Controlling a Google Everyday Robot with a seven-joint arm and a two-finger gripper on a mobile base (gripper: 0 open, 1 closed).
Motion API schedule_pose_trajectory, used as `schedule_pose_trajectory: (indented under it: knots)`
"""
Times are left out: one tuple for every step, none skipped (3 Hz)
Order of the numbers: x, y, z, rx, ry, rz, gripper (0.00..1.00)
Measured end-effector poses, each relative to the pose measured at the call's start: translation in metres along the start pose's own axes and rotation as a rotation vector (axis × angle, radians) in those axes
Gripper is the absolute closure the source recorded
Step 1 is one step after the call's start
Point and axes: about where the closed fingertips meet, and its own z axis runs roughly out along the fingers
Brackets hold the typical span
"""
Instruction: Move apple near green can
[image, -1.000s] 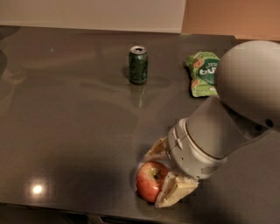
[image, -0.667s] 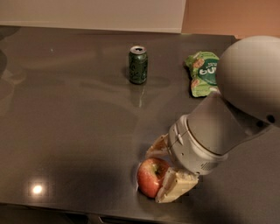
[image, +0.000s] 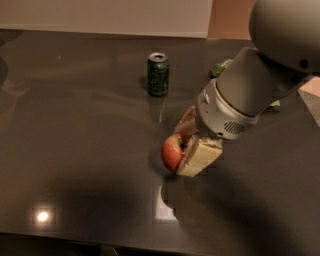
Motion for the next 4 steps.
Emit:
schedule_pose_trajectory:
  knots:
    - [-0.006, -0.060, -0.011, 0.051, -0.011, 0.097, 1.00]
    - [-0.011, -0.112, -0.007, 0.100, -0.017, 0.167, 1.00]
    - [-0.011, -0.156, 0.009, 0.155, -0.007, 0.202, 1.00]
    - [-0.006, -0.192, 0.026, 0.204, 0.009, 0.229, 1.00]
